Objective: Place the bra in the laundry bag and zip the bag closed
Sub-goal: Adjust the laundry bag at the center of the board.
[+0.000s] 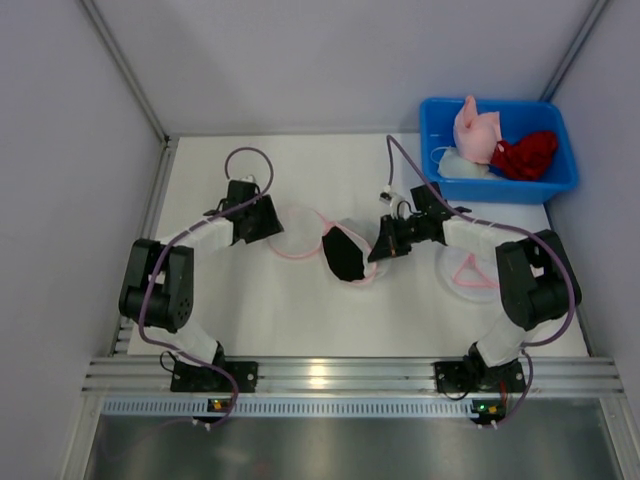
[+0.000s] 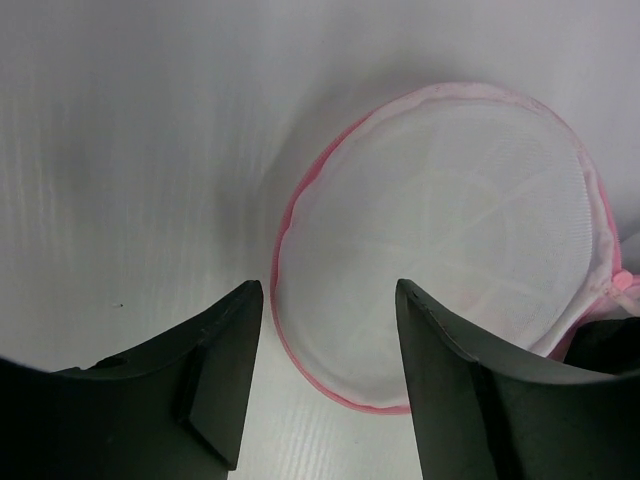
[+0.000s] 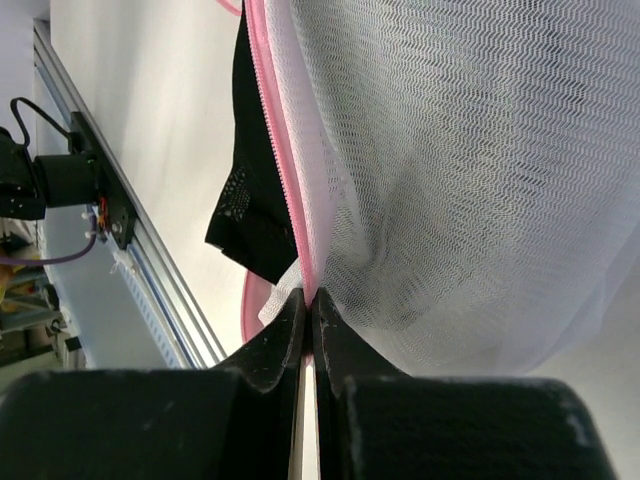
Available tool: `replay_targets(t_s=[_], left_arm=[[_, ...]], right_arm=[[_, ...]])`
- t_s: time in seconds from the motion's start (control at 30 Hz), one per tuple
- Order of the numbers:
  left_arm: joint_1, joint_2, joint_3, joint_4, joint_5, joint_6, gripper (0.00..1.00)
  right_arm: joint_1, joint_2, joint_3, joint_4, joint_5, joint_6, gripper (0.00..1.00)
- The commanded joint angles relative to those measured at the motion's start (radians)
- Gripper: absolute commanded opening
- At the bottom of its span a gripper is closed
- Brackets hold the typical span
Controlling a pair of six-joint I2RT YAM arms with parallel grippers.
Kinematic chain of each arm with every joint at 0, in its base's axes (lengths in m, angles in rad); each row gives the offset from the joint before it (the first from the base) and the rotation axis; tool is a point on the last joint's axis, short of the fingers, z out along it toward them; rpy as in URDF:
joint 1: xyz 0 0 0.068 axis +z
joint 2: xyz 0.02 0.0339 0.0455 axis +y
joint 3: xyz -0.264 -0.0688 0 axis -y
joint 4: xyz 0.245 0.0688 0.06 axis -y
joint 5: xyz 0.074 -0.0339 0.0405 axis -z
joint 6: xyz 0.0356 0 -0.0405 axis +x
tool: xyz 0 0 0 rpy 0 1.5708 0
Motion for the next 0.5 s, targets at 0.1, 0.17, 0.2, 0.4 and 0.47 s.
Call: replay_targets(t_s=[0.1,0.17,0.2,0.4,0.47], left_arm=[[0.024,0.026,-0.043,0.106,0.019,0.004,0.62],[0.043,0.041,-0.072,0.16,0.078,-0.017,0.61],[0.053,0.049,-0.081,0.169,0.106,-0.041,0.59],[0.103,0.034,-0.082,0.247,0.298,-0.079,0.08],[0.103,-0.054,-0.065,0.238,0.317,-0.043,0.0]], right_arm=[[-0.014,-0.018,0.047,-0.015,-0.003,-0.036,0.0],[-0.014,-0.016,0.05,-0.015,-0.003,-0.034,0.0],[-0.014,-0.016,0.051,-0.016,-0.005,-0.034,0.0],[-0.015,-0.022,0.067,-0.001,0.001,-0.019,0.0],[-0.017,-0.032,0.089,-0.001,0.02,-0.008,0.0]])
